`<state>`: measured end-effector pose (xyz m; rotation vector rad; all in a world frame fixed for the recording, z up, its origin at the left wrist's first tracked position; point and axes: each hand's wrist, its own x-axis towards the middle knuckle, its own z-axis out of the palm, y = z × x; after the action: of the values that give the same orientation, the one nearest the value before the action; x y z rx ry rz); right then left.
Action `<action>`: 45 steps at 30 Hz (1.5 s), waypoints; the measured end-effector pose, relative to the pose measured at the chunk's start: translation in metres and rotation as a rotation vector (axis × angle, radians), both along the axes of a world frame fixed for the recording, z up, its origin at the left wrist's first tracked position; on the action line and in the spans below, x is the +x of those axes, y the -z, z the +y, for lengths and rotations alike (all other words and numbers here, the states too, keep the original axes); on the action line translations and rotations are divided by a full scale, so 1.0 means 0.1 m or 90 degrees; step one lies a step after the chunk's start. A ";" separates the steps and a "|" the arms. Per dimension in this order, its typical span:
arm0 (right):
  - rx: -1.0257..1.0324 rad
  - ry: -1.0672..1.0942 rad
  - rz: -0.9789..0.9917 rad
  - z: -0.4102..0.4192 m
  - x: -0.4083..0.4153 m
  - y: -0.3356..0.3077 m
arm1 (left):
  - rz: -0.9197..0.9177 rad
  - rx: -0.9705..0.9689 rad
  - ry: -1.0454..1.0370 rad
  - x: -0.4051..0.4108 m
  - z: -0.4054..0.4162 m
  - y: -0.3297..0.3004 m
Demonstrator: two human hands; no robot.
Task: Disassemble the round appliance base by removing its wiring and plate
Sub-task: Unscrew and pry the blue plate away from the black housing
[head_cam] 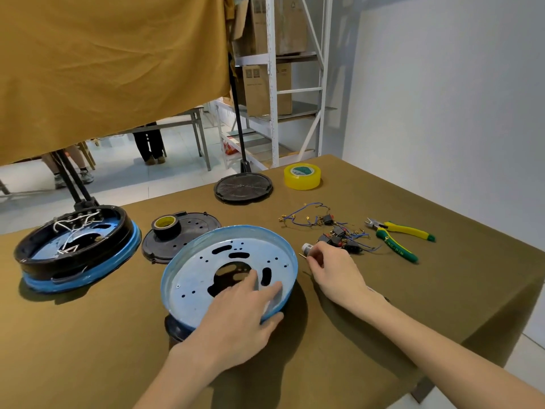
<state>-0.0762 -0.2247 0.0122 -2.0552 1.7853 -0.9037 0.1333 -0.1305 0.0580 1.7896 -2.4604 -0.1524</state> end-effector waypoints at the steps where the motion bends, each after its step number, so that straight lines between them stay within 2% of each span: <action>1: -0.001 -0.013 -0.064 0.00 0.00 -0.01 | 0.020 0.004 0.009 0.01 0.00 -0.05; 3: -0.026 -0.024 -0.188 0.01 0.00 -0.06 | 0.147 0.001 -0.004 0.11 -0.04 -0.25; 7: -0.037 -0.050 -0.325 -0.02 0.05 -0.22 | 0.668 -0.036 -0.024 0.46 -0.16 -0.75; 9: -0.006 -0.065 -0.385 -0.05 0.10 -0.29 | 0.902 0.018 -0.034 0.59 -0.20 -0.87; 11: 0.018 -0.071 -0.483 -0.08 0.14 -0.37 | 1.044 0.088 -0.004 0.67 -0.27 -0.81; 13: -0.001 -0.046 -0.545 -0.10 0.12 -0.41 | 1.100 0.121 -0.015 0.70 -0.33 -0.68; 16: -0.028 0.001 -0.546 -0.11 0.02 -0.42 | 1.154 0.159 -0.058 0.76 -0.42 -0.50; 21: 0.044 -0.040 -0.570 -0.05 -0.02 -0.41 | 1.269 0.183 -0.132 0.95 -0.57 -0.23; 26: 0.055 -0.054 -0.596 -0.03 0.01 -0.41 | 1.377 0.257 -0.152 1.05 -0.64 -0.01; 29: 0.086 -0.032 -0.597 -0.07 0.05 -0.40 | 1.431 0.351 -0.064 1.09 -0.66 0.05; 31: 0.120 -0.040 -0.596 -0.09 0.08 -0.40 | 1.407 0.311 -0.057 1.10 -0.67 0.05; 33: 0.137 -0.051 -0.590 -0.10 0.11 -0.40 | 1.343 0.199 -0.155 1.12 -0.68 0.06; 35: 0.146 -0.057 -0.600 -0.11 0.13 -0.39 | 1.335 0.175 -0.156 1.13 -0.66 0.01; 37: 0.163 -0.052 -0.632 -0.14 0.15 -0.39 | 1.267 0.140 -0.136 1.13 -0.65 -0.11; 40: 0.185 -0.011 -0.691 -0.20 0.16 -0.34 | 1.038 0.077 0.012 1.02 -0.55 -0.44; 43: 0.197 0.036 -0.741 -0.24 0.16 -0.30 | 0.653 -0.004 0.116 0.77 -0.44 -0.55; 45: 0.209 0.075 -0.785 -0.27 0.12 -0.27 | 0.443 0.012 0.174 0.57 -0.40 -0.50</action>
<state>-0.0642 -0.2517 0.0397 -0.7899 1.1873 -1.3496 0.1905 -0.1708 0.1081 1.1160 -2.1505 -0.6882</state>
